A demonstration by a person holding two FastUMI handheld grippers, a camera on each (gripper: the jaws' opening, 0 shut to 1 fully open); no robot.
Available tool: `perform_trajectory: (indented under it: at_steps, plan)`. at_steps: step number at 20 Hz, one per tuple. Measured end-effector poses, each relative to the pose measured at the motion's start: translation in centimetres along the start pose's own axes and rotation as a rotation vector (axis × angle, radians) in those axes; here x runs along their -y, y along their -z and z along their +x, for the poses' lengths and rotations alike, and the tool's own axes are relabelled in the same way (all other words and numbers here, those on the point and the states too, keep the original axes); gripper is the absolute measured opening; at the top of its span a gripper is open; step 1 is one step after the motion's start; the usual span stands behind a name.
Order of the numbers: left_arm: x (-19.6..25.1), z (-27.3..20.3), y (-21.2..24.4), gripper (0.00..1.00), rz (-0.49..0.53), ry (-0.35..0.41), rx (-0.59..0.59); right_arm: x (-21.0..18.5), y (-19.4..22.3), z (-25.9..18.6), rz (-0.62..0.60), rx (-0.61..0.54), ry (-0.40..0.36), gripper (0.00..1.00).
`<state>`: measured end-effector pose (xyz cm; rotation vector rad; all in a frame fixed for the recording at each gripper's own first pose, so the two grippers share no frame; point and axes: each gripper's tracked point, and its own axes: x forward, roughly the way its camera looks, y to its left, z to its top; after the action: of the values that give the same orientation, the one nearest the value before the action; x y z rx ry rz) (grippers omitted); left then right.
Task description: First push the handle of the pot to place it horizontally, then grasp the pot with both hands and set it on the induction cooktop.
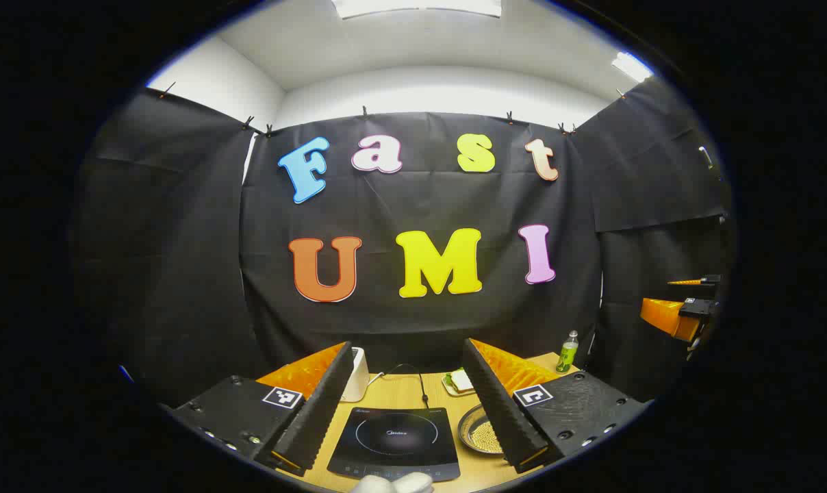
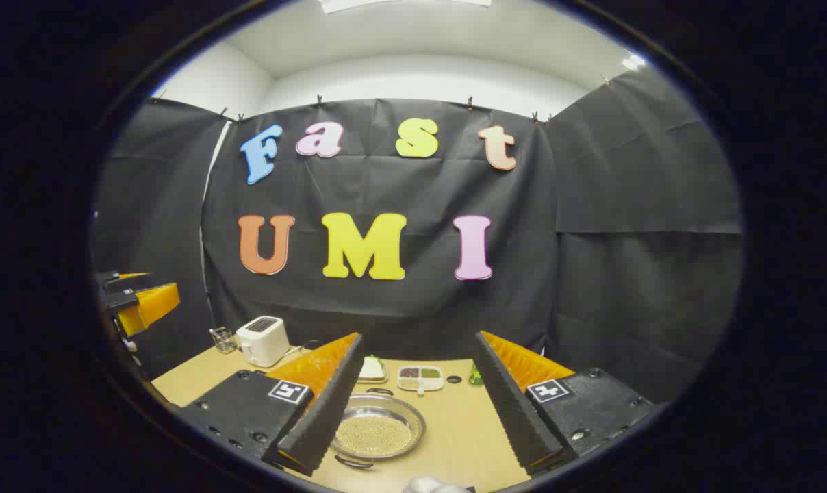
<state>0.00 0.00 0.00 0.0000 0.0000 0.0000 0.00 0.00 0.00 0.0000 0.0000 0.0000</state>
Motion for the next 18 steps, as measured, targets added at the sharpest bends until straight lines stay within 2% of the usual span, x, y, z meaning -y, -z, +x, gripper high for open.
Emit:
perform_trajectory:
  at_steps: [1, 14, 15, 16, 18]
  plan:
    - [0.1, 0.0, -0.1, 0.96, 0.003, 0.0, 0.001, -0.1, 0.1, 0.0, -0.005, 0.0, 0.0, 0.96]
    - [-0.5, -0.7, 0.3, 0.96, 0.013, -0.011, 0.004, -0.2, 0.3, -0.2, -0.004, 0.009, 0.018, 0.96]
    - [-0.6, -0.7, 0.3, 0.96, 0.014, -0.013, 0.004, -0.4, 0.3, 0.0, 0.0, 0.012, 0.012, 1.0]
    - [-0.8, -0.7, 0.3, 0.96, 0.014, -0.016, 0.005, -0.8, 0.4, 0.1, 0.004, 0.006, 0.007, 0.96]
    - [-1.3, -0.8, 0.6, 0.96, 0.014, -0.023, 0.003, -1.8, 0.8, 0.5, 0.023, -0.009, -0.025, 0.97]
